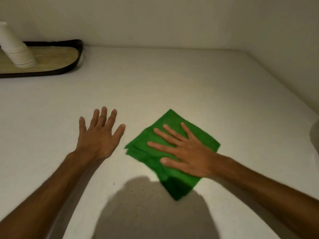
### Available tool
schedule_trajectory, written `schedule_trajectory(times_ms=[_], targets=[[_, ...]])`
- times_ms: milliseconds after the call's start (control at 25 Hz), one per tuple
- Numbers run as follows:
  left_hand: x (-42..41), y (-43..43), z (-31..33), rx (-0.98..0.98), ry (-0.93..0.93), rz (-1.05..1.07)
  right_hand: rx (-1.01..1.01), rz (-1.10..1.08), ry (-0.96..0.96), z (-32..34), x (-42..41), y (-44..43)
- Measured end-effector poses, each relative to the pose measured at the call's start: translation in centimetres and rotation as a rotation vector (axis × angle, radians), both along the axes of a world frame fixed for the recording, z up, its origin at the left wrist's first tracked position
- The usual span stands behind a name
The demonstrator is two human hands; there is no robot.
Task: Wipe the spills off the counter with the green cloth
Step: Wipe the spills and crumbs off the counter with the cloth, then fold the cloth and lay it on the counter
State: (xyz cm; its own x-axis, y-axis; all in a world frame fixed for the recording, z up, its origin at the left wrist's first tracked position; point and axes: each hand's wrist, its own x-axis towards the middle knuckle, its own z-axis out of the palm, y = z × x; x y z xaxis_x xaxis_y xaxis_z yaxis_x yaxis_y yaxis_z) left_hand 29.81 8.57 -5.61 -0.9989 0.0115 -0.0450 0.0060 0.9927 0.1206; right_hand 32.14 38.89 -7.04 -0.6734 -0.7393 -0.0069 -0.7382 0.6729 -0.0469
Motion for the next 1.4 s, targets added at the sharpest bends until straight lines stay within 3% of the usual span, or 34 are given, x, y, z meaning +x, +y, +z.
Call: schedule_trajectory(times_ms=[80,160,280,360,440,600,720,840,960,1080,1200,1400], targets=[[0.0,-0.1,-0.1,0.004,-0.003,0.003,0.049,-0.099,0.016,0.7,-2.7,3.9],[0.0,-0.1,-0.2,-0.007,0.002,0.002,0.104,-0.371,0.021,1.6,-7.5,7.5],[-0.1,-0.1,-0.2,-0.007,-0.010,-0.002,-0.001,-0.886,-0.059,2.5,-13.9,9.8],[-0.4,-0.1,0.0,-0.004,-0.029,-0.004,-0.033,-1.059,-0.107,2.8,-15.9,7.8],[-0.7,-0.4,0.3,0.017,-0.078,-0.015,-0.037,-1.003,-0.132,2.9,-15.1,3.2],[-0.5,-1.0,1.1,0.139,-0.099,-0.008,-0.058,-0.659,-0.079,0.9,-6.7,-7.6],[1.0,-0.5,1.1,0.227,-0.063,-0.024,-0.069,-0.603,-0.092,0.5,-1.5,-12.8],[2.6,0.4,1.4,0.260,-0.038,0.024,-0.164,-0.619,-0.145,2.7,-0.9,-11.9],[3.0,1.5,1.9,0.241,-0.015,0.051,-0.304,-0.770,-0.047,4.4,-0.2,-8.3],[3.0,2.8,2.7,0.322,0.014,-0.009,-0.286,-0.935,0.024,5.3,-0.1,-4.9],[3.1,3.9,3.5,0.442,0.107,-0.009,-0.319,-1.011,-0.084,5.4,-0.6,-3.7],[3.2,4.9,4.3,0.435,0.097,0.089,-0.410,-0.990,-0.204,5.9,-1.1,-4.4]])
